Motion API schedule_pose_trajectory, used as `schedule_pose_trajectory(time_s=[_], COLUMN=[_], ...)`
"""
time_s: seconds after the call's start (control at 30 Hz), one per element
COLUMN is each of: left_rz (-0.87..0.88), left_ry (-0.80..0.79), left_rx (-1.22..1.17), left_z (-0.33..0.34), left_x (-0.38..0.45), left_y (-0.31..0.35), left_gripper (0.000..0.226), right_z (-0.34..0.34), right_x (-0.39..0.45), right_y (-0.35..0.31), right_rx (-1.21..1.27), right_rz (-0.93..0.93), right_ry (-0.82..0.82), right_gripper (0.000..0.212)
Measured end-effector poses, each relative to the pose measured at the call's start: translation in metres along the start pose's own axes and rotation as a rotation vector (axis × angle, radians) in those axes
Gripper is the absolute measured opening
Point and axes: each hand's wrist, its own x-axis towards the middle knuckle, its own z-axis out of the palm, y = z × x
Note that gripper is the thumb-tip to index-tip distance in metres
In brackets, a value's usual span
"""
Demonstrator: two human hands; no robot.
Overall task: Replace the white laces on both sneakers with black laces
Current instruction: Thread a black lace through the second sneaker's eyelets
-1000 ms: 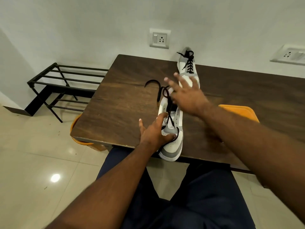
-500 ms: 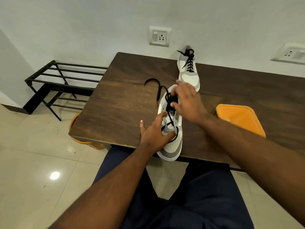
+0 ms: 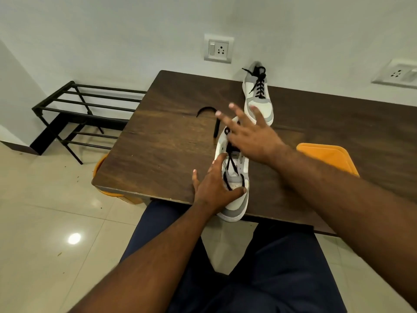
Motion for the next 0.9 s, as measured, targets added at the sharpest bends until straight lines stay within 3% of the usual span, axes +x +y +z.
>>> schedule_pose_trajectory(time_s=[0.1, 0.2, 0.33, 0.4, 0.47, 0.57, 0.73, 0.83, 0.9], left_rz=[0.017, 0.039, 0.025, 0.0, -0.032, -0.052, -0.031, -0.024, -0.02], left_ry=[0.007, 0.004, 0.021, 0.03, 0.036, 0.072, 0.1, 0.103, 0.1], left_rx=[-0.023, -0.018, -0.01, -0.004, 0.001, -0.024, 0.024, 0.005, -0.017], left_z=[0.002, 0.006, 0.01, 0.012, 0.014, 0.017, 0.02, 0.021, 0.022], left_x=[-0.002, -0.004, -0.005, -0.003, -0.002, -0.001, -0.001, -0.001, 0.0], left_y=[-0.002, -0.003, -0.003, -0.002, 0.0, 0.002, 0.001, 0.0, -0.001], left_gripper=[0.098, 0.096, 0.094, 0.095, 0.093, 0.088, 0.089, 0.089, 0.089], right_z=[-0.008, -0.009, -0.005, -0.002, 0.003, 0.009, 0.003, 0.006, 0.011], right_x=[0.014, 0.026, 0.021, 0.008, -0.006, -0.018, -0.017, -0.014, -0.015], right_y=[0.035, 0.052, 0.026, 0.01, -0.003, -0.019, -0.028, -0.035, -0.043], right_rx=[-0.097, 0.012, 0.398, 0.604, 0.731, 0.684, 0.313, 0.339, 0.429], right_rz=[0.064, 0.277, 0.396, 0.457, 0.482, 0.458, 0.351, 0.361, 0.439], right_ry=[0.038, 0.005, 0.117, 0.167, 0.044, -0.225, -0.346, -0.441, -0.401], right_gripper=[0.023, 0.019, 0.03, 0.023, 0.018, 0.02, 0.029, 0.033, 0.028])
